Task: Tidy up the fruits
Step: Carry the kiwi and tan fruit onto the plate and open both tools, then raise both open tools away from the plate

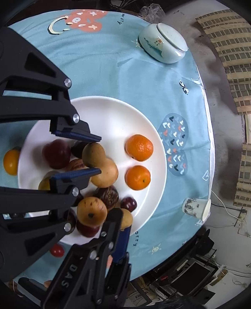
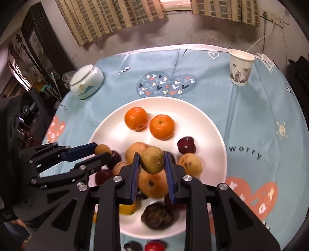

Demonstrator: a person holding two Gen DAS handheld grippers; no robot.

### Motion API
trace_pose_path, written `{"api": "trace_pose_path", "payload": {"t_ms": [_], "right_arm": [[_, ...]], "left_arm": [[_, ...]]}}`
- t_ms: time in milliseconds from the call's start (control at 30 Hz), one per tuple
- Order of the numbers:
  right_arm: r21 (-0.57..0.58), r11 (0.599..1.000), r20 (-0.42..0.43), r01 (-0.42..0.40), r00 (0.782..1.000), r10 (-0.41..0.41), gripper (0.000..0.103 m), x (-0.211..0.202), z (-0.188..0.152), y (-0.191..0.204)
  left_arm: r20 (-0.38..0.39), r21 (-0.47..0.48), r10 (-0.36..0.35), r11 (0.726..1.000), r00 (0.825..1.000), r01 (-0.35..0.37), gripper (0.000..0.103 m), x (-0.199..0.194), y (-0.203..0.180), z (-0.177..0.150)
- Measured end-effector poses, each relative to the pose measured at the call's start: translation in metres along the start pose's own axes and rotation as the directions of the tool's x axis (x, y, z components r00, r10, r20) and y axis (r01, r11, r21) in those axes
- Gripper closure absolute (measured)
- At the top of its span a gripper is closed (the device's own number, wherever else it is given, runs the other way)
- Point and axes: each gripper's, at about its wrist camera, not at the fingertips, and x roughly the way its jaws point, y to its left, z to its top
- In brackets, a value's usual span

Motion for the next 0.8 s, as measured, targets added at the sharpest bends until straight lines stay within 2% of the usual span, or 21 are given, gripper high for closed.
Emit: {"api": "trace_pose_path", "payload": {"t_ms": [33,67,200,300,433,533,600,633,667,700,767,800], "right_arm": [[0.009,1.000,-0.023,-0.022,0.999,0.022,0.074,0.005,0.002,-0.001],[0.035,0.999,-0.048,-0.042,0.998,0.044,0.074,0.011,0.005,-0.005],[0.058,0.997,-0.032,-0.046,0.998,0.048,0.073,0.006,0.003,-0.013],[0.064,0.995,0.012,-0.076,0.997,0.075,0.073,-0.016,-0.003,-0.017],[0.043,0.992,0.157,-0.115,0.982,0.107,0.073,-0.078,-0.014,-0.017],[0.032,0.994,0.311,-0.104,0.946,0.089,0.072,-0.143,-0.021,-0.017],[0.022,0.996,0.430,-0.088,0.900,0.070,0.063,-0.196,-0.027,-0.014],[0.025,0.997,0.485,-0.072,0.873,0.050,0.034,-0.221,-0.032,-0.012],[0.036,0.998,0.575,-0.052,0.818,0.022,0.015,-0.255,-0.041,-0.009],[0.025,0.998,0.646,-0.052,0.763,0.024,0.011,-0.282,-0.049,-0.005],[0.003,1.000,0.770,-0.028,0.638,0.015,0.009,-0.342,-0.068,0.006],[0.011,1.000,0.807,-0.005,0.591,-0.006,0.007,-0.366,-0.075,0.011]], "left_arm": [[-0.002,-0.001,0.003,1.000,1.000,-0.003,0.054,0.002,0.002,0.000],[0.003,-0.006,0.011,1.000,1.000,-0.011,0.042,0.003,0.004,0.000],[0.038,-0.028,0.025,0.999,0.999,-0.024,0.038,-0.004,0.012,-0.002],[0.086,-0.040,0.038,0.999,0.996,-0.034,0.033,-0.020,0.015,-0.005],[0.183,-0.076,0.029,0.997,0.983,-0.015,0.022,-0.058,0.017,-0.015],[0.244,-0.080,0.009,0.997,0.970,0.011,0.019,-0.089,0.011,-0.018],[0.282,-0.065,-0.001,0.998,0.959,0.020,0.017,-0.108,0.005,-0.019],[0.307,-0.056,-0.005,0.998,0.952,0.024,0.017,-0.120,0.001,-0.020],[0.328,-0.047,-0.012,0.998,0.945,0.029,0.015,-0.130,-0.003,-0.020],[0.350,-0.037,-0.018,0.999,0.937,0.033,0.015,-0.141,-0.007,-0.022],[0.382,-0.017,-0.034,0.999,0.924,0.044,0.014,-0.160,-0.015,-0.025],[0.394,-0.008,-0.042,0.999,0.918,0.049,0.014,-0.169,-0.018,-0.027]]}}
